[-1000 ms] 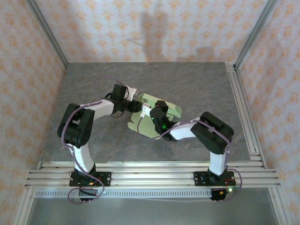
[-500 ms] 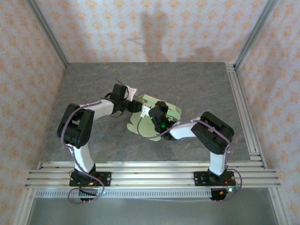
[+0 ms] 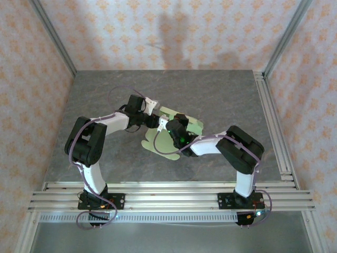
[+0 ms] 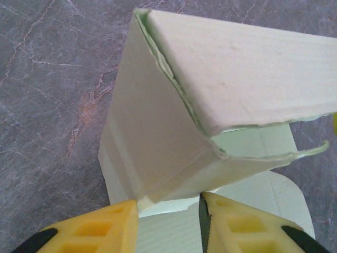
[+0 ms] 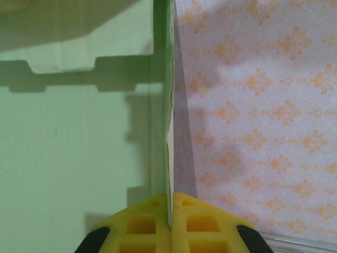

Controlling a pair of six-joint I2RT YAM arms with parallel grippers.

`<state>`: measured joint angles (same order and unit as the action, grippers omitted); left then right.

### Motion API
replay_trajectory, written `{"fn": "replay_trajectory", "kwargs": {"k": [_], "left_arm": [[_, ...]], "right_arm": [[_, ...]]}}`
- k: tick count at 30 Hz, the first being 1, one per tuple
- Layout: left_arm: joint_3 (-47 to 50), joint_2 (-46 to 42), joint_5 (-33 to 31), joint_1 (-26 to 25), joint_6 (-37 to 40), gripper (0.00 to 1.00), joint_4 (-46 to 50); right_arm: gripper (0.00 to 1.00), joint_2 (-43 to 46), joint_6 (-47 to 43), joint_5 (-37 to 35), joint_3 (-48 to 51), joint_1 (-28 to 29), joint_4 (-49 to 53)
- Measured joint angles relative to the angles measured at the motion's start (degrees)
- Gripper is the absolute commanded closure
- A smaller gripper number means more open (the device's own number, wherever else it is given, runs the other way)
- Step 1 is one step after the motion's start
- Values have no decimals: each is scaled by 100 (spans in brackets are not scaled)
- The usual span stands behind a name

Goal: Fold the paper box

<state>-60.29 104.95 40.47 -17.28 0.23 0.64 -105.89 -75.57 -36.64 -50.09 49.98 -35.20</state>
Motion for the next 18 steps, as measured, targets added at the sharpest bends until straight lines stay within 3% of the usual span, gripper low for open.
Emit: {"fn": "replay_trajectory", "kwargs": {"k": [8, 18], "left_arm": [[0, 11, -761, -15, -68, 60, -9], [0, 140, -813, -48, -216, 64, -179]], "right_arm": [[100, 0, 57, 15, -26, 2, 70], [100, 0, 146, 55, -87, 2, 186]]}}
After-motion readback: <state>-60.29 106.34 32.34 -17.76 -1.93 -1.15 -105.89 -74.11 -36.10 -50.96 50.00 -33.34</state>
